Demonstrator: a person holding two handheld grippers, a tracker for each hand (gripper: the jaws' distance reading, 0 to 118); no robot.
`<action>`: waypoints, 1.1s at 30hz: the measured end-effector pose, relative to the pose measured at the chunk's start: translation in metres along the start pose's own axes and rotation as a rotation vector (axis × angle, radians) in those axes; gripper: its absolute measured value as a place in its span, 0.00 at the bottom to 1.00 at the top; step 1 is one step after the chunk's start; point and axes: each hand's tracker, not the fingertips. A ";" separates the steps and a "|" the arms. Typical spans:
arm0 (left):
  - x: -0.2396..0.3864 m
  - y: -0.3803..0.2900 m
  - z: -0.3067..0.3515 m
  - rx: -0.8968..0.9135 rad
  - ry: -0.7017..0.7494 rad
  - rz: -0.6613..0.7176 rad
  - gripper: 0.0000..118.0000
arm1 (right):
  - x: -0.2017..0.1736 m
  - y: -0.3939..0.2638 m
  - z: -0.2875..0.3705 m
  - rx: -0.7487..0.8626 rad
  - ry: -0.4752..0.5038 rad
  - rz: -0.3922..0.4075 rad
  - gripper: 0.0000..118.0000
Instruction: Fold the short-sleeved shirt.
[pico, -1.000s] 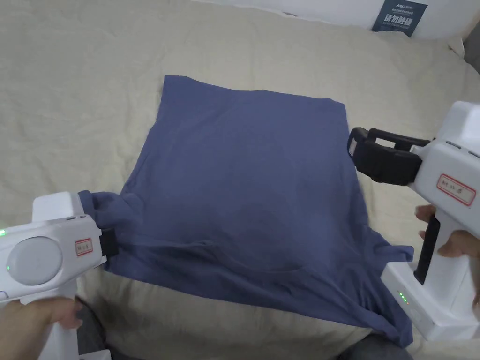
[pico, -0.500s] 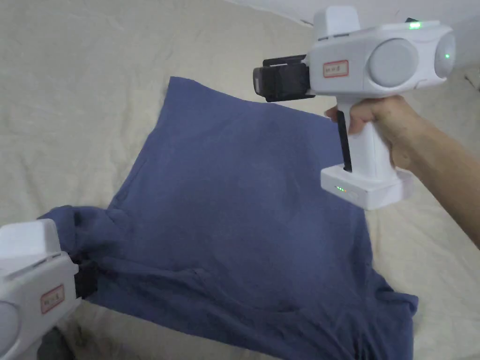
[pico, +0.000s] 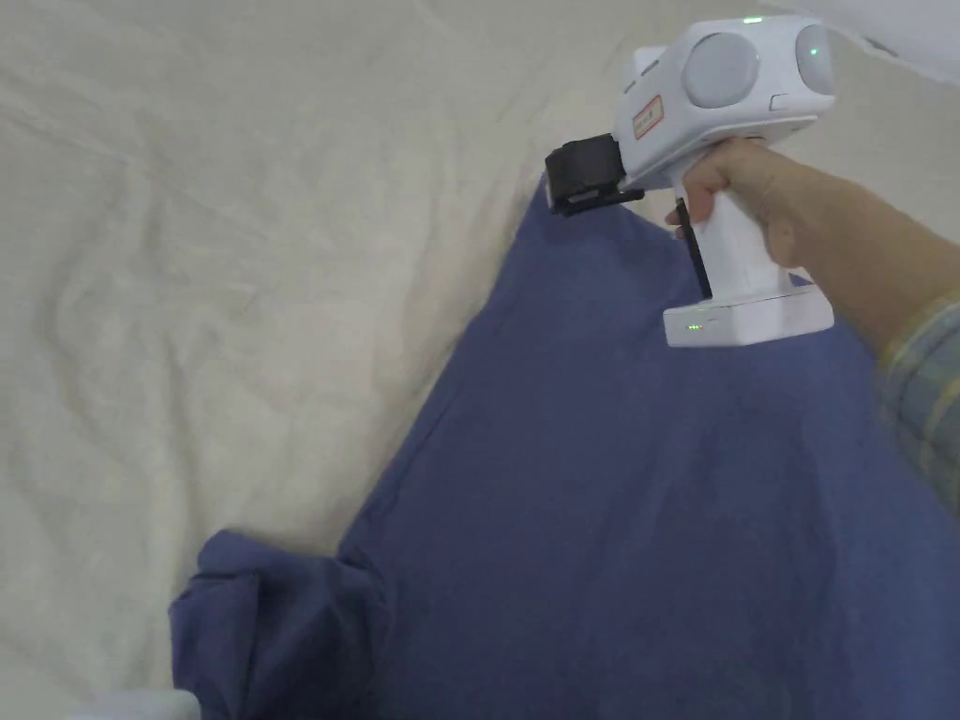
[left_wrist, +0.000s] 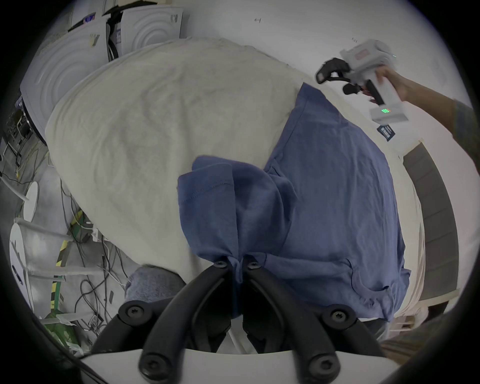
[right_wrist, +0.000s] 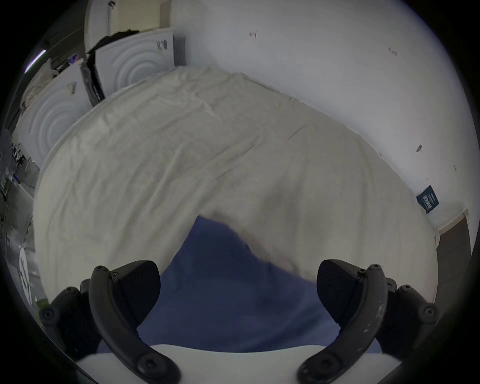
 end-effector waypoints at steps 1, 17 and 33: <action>-0.003 0.000 -0.005 -0.012 -0.007 -0.008 0.05 | -0.003 0.006 -0.013 -0.016 -0.022 -0.006 0.99; -0.021 -0.012 -0.018 0.002 0.002 -0.007 0.05 | -0.008 -0.001 0.045 0.002 -0.004 -0.118 0.07; 0.013 0.048 0.096 0.417 -0.183 -0.035 0.05 | 0.050 -0.182 0.457 0.396 -0.126 -0.328 0.07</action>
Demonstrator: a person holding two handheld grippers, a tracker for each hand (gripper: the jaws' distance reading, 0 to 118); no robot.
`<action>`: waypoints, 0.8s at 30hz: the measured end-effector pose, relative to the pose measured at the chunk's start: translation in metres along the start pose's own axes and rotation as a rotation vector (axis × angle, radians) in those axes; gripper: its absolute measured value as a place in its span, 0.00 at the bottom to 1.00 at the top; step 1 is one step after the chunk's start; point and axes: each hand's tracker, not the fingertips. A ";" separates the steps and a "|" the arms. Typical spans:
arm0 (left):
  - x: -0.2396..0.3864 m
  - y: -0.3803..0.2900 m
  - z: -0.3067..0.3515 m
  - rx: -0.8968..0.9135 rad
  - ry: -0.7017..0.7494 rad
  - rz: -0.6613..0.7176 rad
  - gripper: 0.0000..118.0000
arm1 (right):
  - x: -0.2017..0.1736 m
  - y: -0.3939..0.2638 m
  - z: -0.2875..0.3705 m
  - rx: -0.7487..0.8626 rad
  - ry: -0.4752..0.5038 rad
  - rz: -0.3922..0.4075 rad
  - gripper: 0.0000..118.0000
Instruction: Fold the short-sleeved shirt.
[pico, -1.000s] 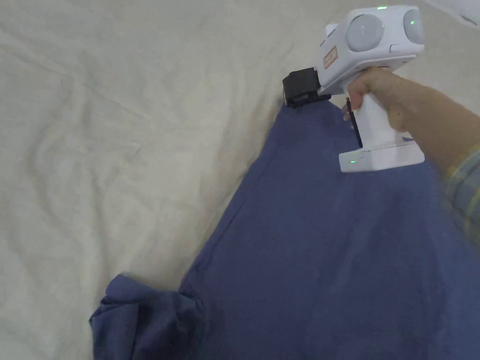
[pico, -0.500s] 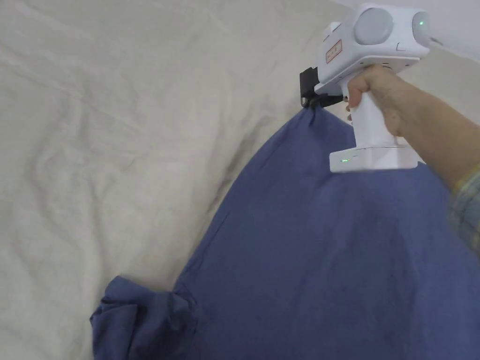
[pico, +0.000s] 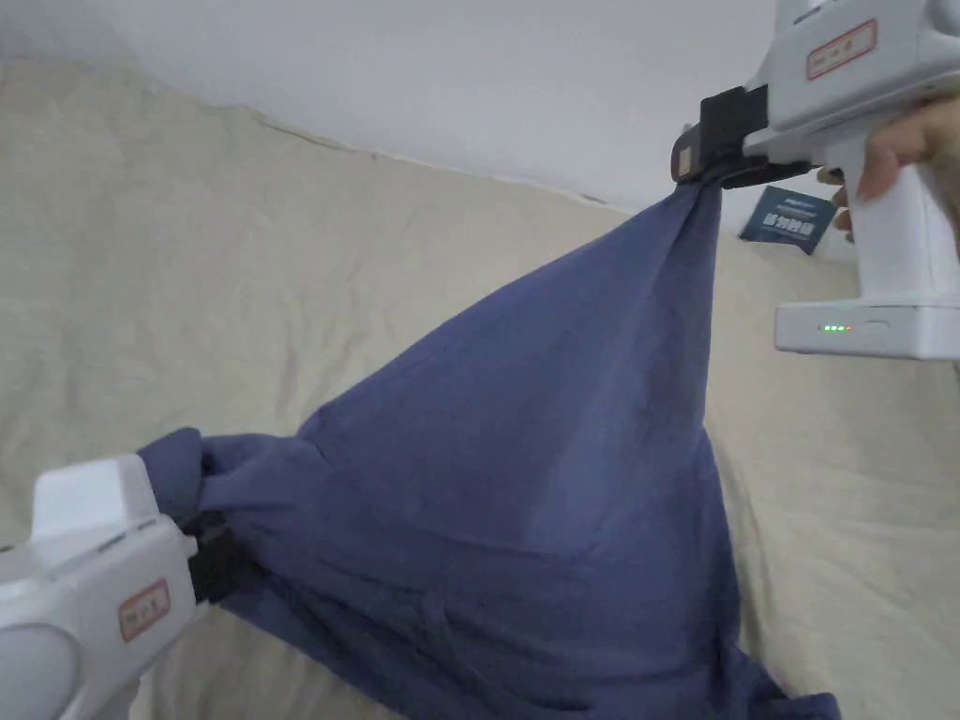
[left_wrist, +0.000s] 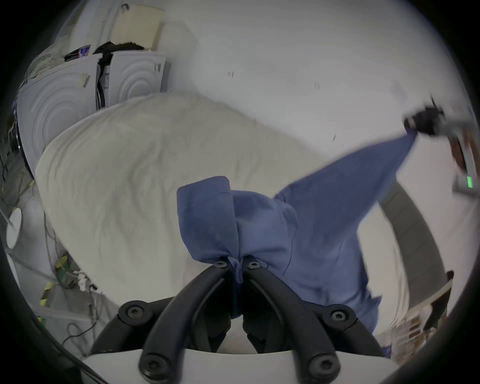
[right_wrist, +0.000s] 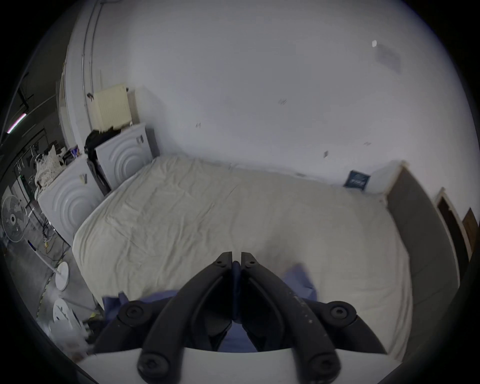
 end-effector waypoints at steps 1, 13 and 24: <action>0.008 0.015 0.005 0.042 -0.012 -0.023 0.05 | 0.008 -0.002 0.028 0.018 -0.010 -0.025 0.07; 0.082 0.198 0.099 0.408 -0.155 -0.161 0.05 | 0.068 -0.049 0.271 0.305 -0.159 -0.118 0.07; 0.090 0.298 0.176 0.462 -0.405 -0.146 0.05 | 0.076 -0.062 0.343 0.408 -0.108 -0.232 0.07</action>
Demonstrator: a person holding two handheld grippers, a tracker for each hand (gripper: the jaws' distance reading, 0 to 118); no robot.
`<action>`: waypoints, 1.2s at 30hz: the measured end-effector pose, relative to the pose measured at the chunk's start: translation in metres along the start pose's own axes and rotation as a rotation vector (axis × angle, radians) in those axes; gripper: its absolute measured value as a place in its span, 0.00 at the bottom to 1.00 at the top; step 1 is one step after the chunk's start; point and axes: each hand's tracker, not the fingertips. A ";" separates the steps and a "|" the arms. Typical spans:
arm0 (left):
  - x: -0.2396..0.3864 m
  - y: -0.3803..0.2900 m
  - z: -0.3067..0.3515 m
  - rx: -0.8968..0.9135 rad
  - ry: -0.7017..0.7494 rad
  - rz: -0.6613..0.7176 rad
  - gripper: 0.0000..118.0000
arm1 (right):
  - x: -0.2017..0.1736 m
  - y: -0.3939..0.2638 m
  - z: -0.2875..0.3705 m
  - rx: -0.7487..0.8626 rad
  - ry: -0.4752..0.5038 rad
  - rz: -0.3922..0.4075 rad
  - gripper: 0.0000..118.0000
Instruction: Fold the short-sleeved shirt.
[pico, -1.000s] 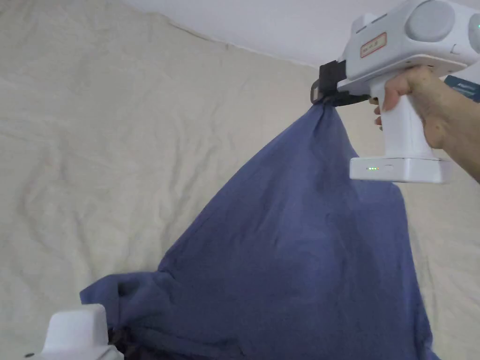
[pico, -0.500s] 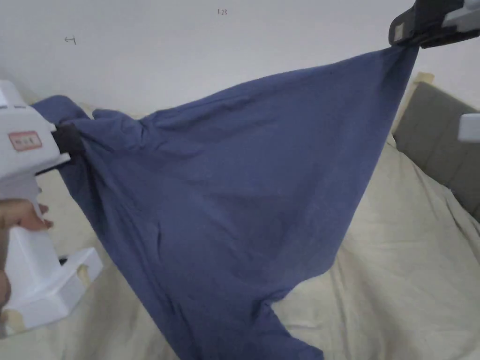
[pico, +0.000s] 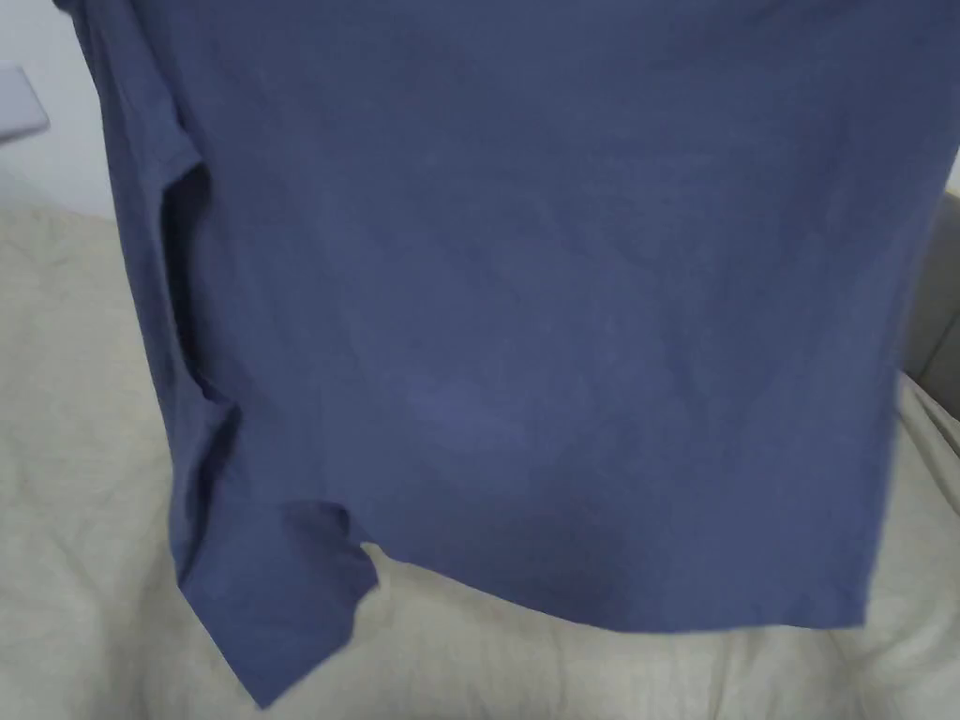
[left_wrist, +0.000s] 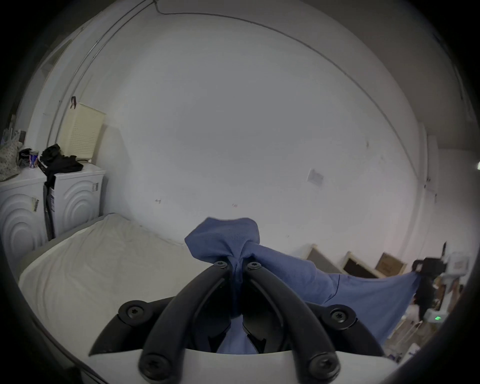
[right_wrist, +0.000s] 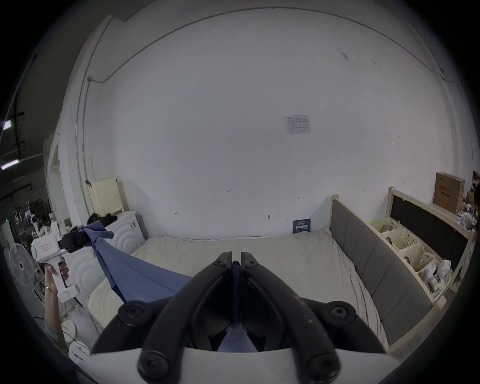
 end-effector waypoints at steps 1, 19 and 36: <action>-0.002 0.009 0.002 0.020 -0.023 0.025 0.05 | -0.002 0.005 0.002 0.049 0.019 0.030 0.07; 0.025 0.113 -0.197 0.004 0.419 -0.289 0.05 | -0.007 0.108 -0.164 0.090 -0.129 0.040 0.07; 0.066 0.112 -0.244 0.217 0.474 -0.221 0.05 | -0.039 0.136 -0.373 0.117 -0.301 0.136 0.07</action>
